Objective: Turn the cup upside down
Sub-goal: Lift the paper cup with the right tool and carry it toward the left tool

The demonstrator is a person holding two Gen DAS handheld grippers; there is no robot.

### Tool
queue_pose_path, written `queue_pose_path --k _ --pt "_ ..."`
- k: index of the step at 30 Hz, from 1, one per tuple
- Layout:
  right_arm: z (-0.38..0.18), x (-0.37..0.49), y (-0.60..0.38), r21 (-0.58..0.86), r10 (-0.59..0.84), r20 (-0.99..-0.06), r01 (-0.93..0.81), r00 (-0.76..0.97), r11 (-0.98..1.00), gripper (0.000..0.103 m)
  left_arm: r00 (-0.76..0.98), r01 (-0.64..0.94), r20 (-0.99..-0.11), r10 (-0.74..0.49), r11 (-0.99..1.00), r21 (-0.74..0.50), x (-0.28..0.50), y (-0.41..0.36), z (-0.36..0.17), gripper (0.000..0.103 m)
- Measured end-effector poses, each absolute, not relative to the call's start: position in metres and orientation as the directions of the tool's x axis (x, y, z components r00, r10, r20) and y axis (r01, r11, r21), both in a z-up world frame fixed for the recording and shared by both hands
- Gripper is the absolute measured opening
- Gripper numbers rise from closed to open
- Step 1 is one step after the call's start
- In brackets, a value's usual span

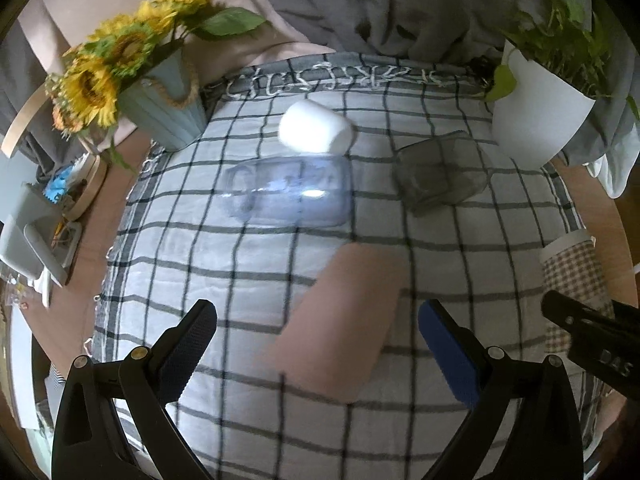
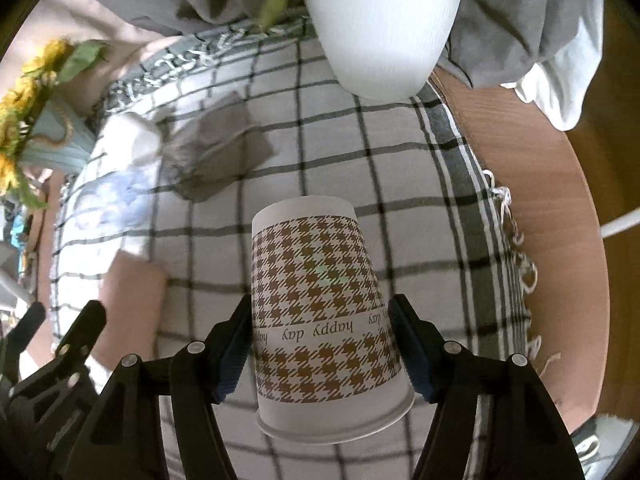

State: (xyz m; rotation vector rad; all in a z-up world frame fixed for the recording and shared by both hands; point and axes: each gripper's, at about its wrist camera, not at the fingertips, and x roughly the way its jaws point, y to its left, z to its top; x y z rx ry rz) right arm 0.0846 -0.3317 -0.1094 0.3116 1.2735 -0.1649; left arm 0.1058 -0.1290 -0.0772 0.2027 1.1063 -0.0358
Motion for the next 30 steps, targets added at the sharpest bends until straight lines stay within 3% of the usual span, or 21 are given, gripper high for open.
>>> queue_pose_path --k 15,30 --pt "-0.068 0.043 -0.223 0.191 0.063 -0.929 0.326 0.365 0.926 0.066 0.407 0.143 -0.913 0.033 0.985 0.1 0.09 -0.012 -0.071 0.103" --pt "-0.103 0.04 -0.12 0.238 0.154 -0.948 0.304 0.278 0.923 0.066 0.314 0.139 -0.948 0.051 0.985 0.099 0.089 0.075 -0.098 0.103"
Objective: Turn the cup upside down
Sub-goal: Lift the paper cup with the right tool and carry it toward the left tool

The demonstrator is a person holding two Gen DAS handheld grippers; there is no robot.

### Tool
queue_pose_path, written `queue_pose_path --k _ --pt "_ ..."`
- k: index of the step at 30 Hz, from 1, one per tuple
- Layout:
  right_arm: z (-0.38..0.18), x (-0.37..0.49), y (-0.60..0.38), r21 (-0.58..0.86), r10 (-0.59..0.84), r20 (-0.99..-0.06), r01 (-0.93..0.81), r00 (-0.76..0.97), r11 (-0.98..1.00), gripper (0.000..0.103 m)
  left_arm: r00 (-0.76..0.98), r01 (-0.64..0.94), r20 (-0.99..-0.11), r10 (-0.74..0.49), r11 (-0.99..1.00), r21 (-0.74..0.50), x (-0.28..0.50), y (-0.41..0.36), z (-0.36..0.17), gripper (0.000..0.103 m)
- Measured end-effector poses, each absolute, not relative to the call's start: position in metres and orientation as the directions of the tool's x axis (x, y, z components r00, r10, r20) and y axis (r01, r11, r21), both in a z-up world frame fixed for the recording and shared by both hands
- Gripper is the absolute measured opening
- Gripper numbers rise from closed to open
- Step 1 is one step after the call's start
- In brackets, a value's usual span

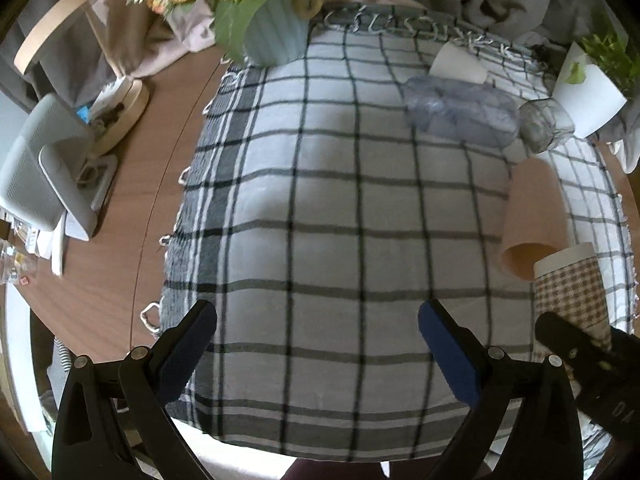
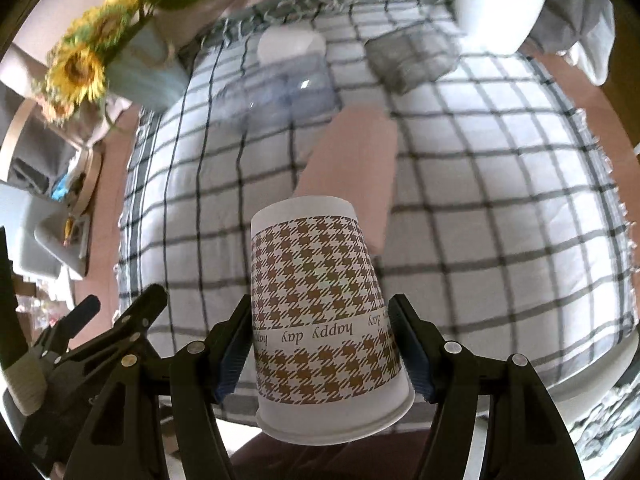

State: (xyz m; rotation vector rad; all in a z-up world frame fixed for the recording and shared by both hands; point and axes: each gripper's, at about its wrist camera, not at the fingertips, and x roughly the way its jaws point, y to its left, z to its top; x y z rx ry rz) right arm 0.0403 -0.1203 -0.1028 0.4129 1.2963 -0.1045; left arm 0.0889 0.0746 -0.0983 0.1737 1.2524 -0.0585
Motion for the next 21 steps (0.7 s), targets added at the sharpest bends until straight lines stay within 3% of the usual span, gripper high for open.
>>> queue_pose_path --k 21 --pt "-0.166 0.067 -0.054 0.252 0.214 -0.962 0.258 0.169 0.933 0.067 0.234 0.081 -0.962 0.141 0.983 0.164 0.086 0.127 -0.132 0.103"
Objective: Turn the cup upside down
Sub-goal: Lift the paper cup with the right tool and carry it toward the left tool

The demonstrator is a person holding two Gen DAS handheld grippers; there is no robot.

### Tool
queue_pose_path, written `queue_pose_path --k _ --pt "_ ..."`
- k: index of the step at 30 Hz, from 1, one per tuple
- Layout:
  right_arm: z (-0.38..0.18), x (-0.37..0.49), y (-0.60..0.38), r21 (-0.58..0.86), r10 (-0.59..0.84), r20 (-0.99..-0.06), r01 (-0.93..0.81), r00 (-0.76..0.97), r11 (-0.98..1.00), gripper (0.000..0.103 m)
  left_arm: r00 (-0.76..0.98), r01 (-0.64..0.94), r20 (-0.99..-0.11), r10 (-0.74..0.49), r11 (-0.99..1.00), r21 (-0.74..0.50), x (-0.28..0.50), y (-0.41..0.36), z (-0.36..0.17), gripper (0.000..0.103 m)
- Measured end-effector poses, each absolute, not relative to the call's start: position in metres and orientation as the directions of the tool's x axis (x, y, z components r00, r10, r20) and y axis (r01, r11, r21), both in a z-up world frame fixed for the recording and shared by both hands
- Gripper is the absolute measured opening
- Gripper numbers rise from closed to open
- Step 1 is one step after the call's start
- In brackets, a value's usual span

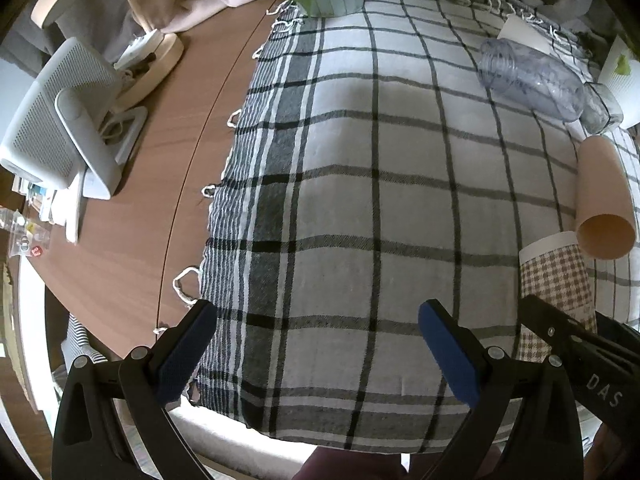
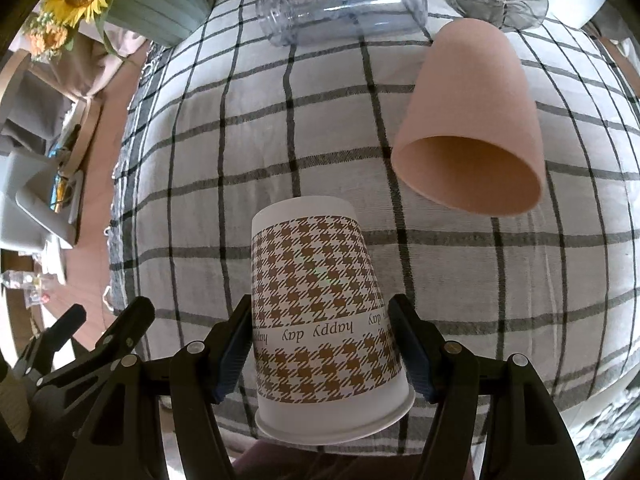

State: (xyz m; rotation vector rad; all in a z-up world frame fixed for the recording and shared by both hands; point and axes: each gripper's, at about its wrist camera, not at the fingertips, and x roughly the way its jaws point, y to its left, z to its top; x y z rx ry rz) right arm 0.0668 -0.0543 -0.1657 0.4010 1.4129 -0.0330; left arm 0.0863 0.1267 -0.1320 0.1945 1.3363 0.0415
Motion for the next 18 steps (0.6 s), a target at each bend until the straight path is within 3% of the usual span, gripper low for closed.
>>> queue_pose_path --k 9,14,18 --pt "-0.17 0.064 -0.052 0.243 0.21 -0.965 0.244 0.156 0.939 0.067 0.229 0.077 -0.96 0.162 0.98 0.184 0.079 0.128 -0.134 0.103" --pt "-0.17 0.064 -0.052 0.254 0.223 -0.963 0.244 0.149 0.936 0.075 0.236 0.062 -0.958 0.163 0.981 0.182 0.077 0.132 -0.13 0.103" --pt "-0.156 0.06 -0.053 0.263 0.226 -0.958 0.227 0.178 0.938 0.076 0.256 0.047 -0.95 0.177 0.98 0.195 0.074 0.131 -0.121 0.103"
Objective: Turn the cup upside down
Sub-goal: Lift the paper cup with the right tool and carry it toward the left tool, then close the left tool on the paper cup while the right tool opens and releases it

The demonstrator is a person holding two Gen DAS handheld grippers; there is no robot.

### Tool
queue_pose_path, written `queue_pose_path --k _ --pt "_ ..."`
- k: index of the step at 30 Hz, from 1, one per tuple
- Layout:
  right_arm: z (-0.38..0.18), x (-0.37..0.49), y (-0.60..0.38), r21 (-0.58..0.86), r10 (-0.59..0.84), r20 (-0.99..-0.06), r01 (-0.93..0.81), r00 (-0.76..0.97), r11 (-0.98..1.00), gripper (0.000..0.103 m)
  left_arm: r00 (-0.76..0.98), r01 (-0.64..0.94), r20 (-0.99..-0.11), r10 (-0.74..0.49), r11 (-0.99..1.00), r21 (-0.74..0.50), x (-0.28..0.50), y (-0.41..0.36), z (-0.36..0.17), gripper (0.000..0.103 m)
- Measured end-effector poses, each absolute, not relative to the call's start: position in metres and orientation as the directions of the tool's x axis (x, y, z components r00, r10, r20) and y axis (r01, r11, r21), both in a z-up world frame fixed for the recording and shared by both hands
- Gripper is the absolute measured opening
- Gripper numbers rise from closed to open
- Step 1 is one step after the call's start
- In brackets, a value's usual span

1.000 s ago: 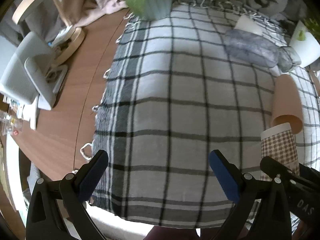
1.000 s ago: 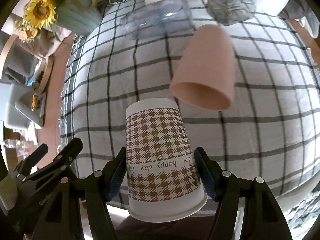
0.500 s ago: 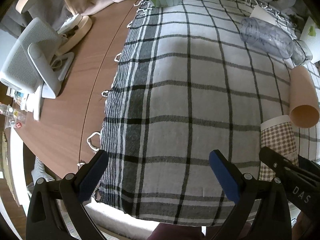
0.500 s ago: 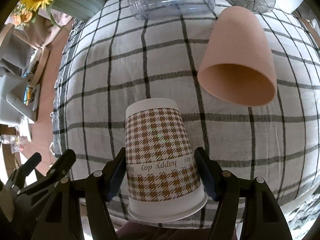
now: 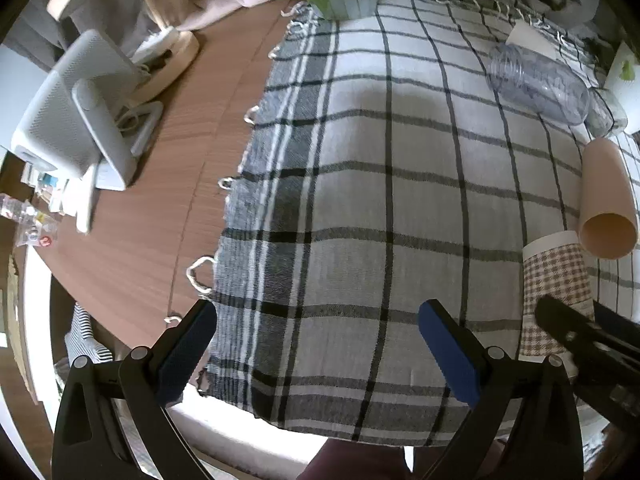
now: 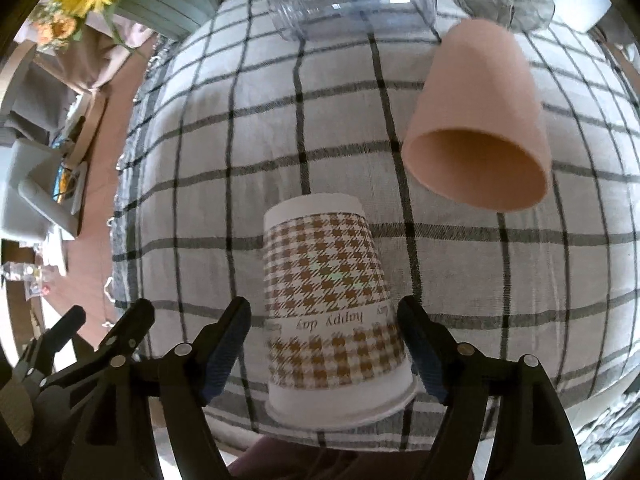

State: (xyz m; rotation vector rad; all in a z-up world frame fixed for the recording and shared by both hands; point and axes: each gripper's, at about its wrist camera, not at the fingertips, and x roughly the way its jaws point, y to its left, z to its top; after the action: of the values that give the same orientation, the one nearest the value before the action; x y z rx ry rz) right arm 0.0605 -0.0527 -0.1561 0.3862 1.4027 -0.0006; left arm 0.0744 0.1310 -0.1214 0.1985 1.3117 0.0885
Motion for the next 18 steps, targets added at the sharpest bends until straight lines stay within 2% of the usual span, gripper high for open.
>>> queue_pose_path --k 7,18 --pt "-0.108 0.048 -0.07 0.255 0.178 -0.933 0.222 0.313 0.941 0.076 0.307 0.102 -0.928 0.21 0.963 0.251 0.072 0.109 -0.103 0.103" --pt "-0.079 0.037 -0.126 0.312 0.185 -0.898 0.283 0.399 0.907 0.076 0.138 0.222 -0.99 0.028 0.973 0.059 0.084 0.048 -0.1 0.103"
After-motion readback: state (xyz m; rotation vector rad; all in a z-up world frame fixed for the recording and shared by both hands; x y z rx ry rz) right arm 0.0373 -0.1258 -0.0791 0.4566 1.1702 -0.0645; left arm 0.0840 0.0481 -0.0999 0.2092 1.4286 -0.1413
